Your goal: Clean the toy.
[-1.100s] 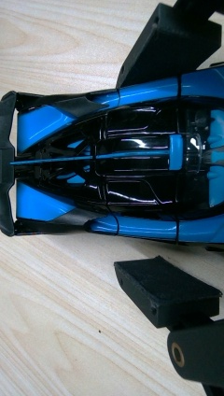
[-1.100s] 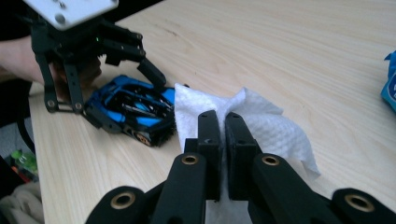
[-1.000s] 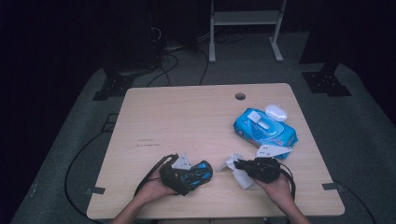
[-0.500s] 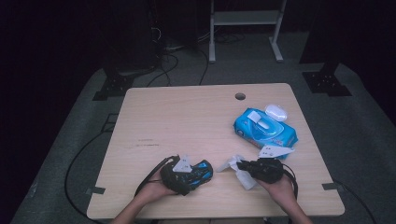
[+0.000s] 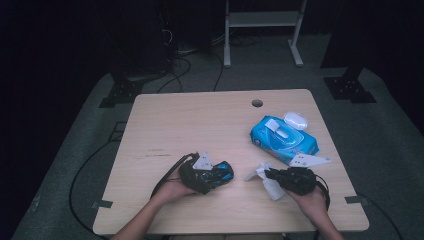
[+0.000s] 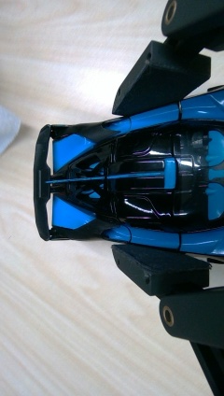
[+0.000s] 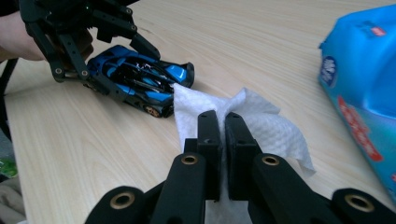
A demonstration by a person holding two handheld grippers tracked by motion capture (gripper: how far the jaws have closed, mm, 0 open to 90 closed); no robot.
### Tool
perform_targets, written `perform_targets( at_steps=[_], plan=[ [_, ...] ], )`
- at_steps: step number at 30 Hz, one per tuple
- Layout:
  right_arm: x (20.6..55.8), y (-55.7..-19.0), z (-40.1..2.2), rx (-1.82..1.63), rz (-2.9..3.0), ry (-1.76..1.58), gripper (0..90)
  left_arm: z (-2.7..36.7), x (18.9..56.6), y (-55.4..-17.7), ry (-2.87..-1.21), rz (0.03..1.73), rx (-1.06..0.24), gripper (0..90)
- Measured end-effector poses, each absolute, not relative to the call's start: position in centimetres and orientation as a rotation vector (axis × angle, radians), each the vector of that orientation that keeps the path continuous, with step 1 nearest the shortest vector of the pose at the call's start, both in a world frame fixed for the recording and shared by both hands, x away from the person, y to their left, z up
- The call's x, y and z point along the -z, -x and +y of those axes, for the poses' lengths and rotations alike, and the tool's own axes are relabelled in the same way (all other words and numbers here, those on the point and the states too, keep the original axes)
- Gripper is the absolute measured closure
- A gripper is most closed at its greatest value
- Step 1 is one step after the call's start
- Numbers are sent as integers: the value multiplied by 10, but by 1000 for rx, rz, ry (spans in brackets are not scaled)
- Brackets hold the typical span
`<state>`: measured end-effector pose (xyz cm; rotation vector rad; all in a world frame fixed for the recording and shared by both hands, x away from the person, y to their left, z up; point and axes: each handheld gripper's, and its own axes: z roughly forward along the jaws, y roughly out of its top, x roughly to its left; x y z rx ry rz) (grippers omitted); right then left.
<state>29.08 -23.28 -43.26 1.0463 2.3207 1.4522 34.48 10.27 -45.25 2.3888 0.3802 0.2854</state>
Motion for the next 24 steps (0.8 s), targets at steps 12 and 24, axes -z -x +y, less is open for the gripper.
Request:
perform_targets(
  at_steps=[12,24],
  plan=[
    [450,-294,-254,-1267,2371,-1078,849,91,459,-371,-2408,429,-298,276],
    [455,-299,-263,-1322,2350,-1108,585,99,462,-376,-2352,454,-249,250]
  ],
)
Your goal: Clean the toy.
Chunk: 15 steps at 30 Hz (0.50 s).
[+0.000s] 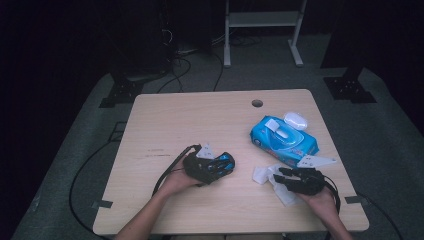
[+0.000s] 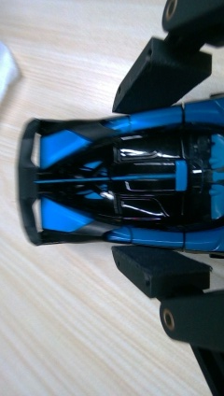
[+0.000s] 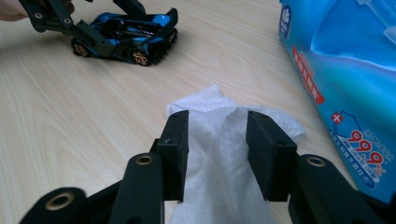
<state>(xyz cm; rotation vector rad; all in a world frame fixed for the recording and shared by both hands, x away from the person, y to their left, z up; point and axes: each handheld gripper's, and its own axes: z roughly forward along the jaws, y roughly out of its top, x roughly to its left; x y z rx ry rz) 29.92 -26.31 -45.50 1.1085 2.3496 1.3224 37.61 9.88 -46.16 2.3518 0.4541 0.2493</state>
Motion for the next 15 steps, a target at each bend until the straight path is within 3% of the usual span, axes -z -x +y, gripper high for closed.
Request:
perform_targets(
  at_steps=[4,15],
  plan=[
    [452,-299,-267,-1365,2328,-1092,534,102,454,-374,-2324,460,-257,194],
    [447,-295,-269,-1385,2287,-1084,498,121,445,-365,-2269,485,-248,173]
  ],
)
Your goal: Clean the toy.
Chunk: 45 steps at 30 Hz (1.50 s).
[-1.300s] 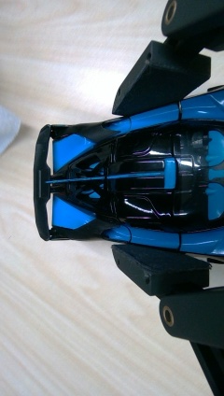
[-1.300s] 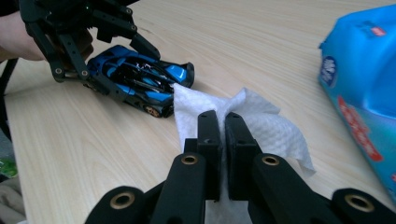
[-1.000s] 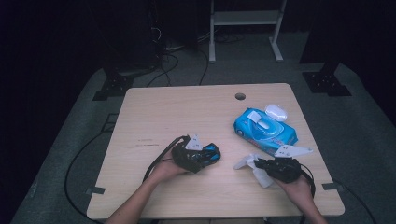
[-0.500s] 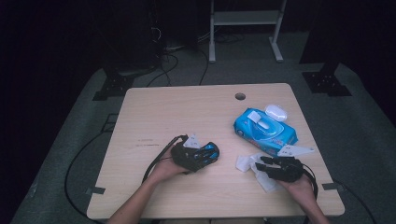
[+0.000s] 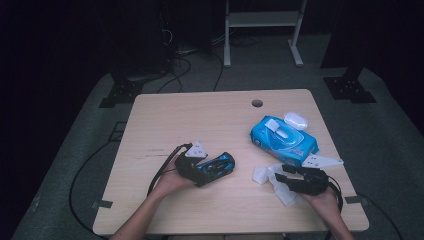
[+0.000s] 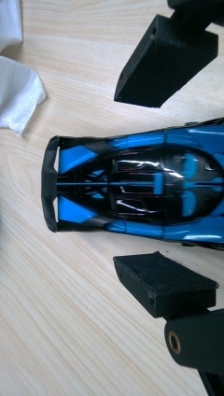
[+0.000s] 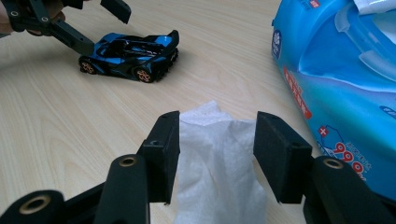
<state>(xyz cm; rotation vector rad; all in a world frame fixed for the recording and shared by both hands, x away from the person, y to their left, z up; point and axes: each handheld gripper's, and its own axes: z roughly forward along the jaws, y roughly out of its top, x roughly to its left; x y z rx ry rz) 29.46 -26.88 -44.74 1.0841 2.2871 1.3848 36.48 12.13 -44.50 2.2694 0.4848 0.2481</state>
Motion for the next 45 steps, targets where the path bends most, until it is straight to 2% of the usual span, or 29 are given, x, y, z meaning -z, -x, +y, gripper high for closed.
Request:
perform_targets(
  at_steps=[16,45],
  plan=[
    [447,-291,-266,-1397,2282,-1078,447,150,439,-348,-2210,531,-257,151],
    [448,-288,-268,-1408,2273,-1079,420,189,444,-320,-2159,594,-277,136]
  ],
)
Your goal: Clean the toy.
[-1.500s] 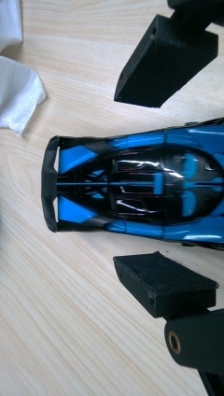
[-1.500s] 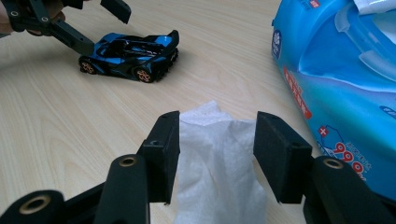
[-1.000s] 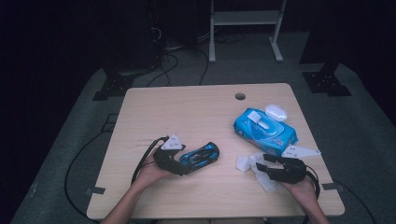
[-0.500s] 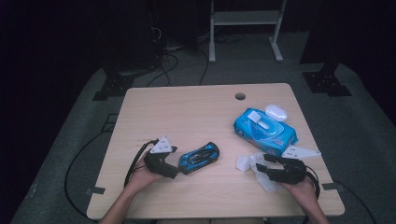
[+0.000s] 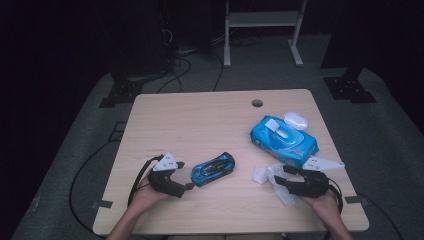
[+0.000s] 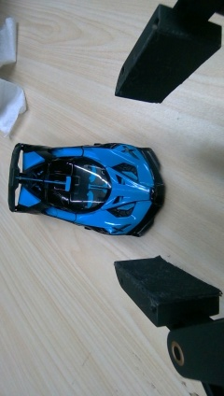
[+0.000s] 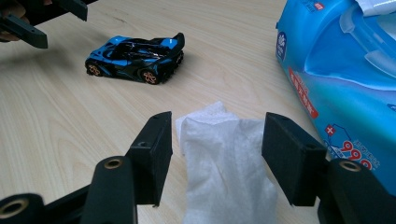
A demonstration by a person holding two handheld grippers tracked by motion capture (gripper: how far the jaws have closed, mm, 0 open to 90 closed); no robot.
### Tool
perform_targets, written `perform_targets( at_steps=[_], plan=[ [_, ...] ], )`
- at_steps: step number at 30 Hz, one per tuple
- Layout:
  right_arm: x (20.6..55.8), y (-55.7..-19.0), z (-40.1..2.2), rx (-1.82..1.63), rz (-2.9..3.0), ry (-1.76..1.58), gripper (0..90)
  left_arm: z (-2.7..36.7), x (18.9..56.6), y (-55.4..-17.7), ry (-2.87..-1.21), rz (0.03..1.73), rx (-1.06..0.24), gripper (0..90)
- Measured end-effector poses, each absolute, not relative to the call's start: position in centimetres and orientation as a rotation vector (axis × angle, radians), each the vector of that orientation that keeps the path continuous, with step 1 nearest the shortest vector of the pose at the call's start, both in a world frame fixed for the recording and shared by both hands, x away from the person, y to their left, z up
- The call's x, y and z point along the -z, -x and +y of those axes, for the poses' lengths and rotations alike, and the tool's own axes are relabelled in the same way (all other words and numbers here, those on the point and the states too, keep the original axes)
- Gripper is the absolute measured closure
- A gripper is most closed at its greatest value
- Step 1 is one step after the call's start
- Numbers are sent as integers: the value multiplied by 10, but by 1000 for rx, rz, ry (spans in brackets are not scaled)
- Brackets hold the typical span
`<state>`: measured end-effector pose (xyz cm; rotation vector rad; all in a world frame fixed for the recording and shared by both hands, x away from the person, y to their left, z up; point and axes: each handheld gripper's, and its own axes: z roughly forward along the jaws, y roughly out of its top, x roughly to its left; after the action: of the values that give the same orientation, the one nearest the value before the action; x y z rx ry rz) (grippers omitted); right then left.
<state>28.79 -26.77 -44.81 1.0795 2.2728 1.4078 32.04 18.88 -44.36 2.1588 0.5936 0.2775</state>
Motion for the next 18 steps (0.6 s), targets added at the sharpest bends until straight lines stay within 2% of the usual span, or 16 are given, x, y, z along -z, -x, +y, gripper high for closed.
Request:
perform_targets(
  at_steps=[18],
  plan=[
    [449,-286,-269,-1411,2264,-1084,408,218,450,-308,-2128,682,-295,124]
  ],
)
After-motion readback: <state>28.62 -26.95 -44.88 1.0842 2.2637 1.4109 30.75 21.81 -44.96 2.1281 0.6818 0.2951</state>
